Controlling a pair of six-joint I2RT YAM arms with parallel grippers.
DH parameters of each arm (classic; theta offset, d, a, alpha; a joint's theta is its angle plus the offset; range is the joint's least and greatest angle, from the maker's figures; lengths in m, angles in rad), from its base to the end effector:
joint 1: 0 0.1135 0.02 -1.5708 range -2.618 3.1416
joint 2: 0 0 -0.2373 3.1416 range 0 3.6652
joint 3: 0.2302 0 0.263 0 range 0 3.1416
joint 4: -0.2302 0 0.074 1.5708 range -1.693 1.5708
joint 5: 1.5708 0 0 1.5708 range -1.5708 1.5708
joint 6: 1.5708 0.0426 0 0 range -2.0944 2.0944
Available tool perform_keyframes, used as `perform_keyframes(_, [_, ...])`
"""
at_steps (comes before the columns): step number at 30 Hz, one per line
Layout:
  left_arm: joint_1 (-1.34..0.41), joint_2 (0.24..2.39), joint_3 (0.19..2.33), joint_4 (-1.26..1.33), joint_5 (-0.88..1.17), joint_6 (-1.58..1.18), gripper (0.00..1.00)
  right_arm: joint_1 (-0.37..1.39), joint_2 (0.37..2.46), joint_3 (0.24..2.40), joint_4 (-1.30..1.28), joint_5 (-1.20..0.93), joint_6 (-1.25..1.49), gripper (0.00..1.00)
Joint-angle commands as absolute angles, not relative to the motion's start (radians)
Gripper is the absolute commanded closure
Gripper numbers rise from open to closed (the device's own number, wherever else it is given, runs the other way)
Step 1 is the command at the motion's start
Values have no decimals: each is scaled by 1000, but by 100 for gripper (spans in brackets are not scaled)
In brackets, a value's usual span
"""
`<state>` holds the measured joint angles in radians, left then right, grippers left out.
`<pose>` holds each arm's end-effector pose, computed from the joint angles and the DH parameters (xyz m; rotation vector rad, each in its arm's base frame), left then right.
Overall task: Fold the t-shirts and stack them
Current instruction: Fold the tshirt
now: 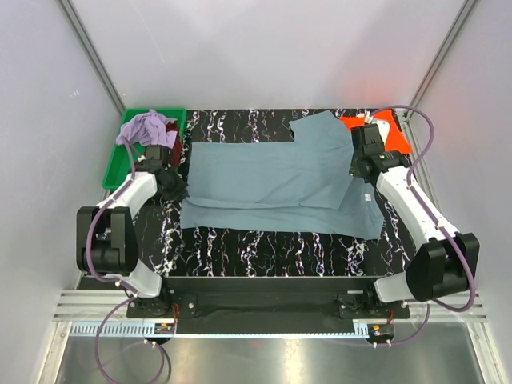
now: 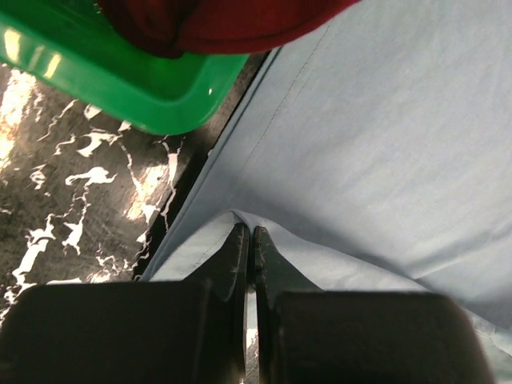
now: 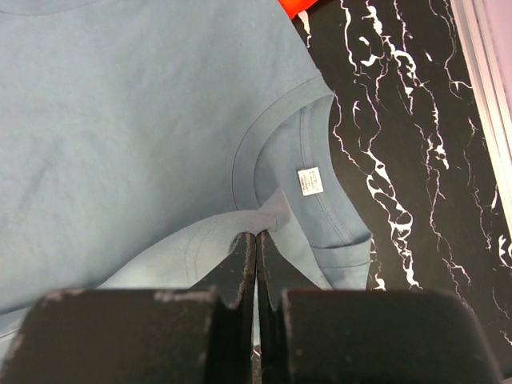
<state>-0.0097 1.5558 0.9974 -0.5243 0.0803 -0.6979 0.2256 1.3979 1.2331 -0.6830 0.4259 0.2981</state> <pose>0.3200 -0.0065 0.1631 -0.8826 2.5429 -0.3337 0.3122 0.0536 0.2799 0.2747 2.3205 -0.2585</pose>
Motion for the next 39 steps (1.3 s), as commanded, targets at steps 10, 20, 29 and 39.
perform_keyframes(10, [-35, 1647, 1104, -521, 21, -695, 100, 192, 1525, 1292, -617, 403, 311, 100])
perform_keyframes(20, [-35, 1660, 1256, -633, -44, -667, 54, 140, 1698, 1499, -724, 403, 339, 68])
perform_keyframes(29, [-38, 1531, 1230, -654, -6, -609, 48, -72, 1813, 1627, -796, 266, 452, 54])
perform_keyframes(39, [-54, 1295, 887, -511, 186, -644, 48, -126, 1783, 1548, -879, 54, 546, 53])
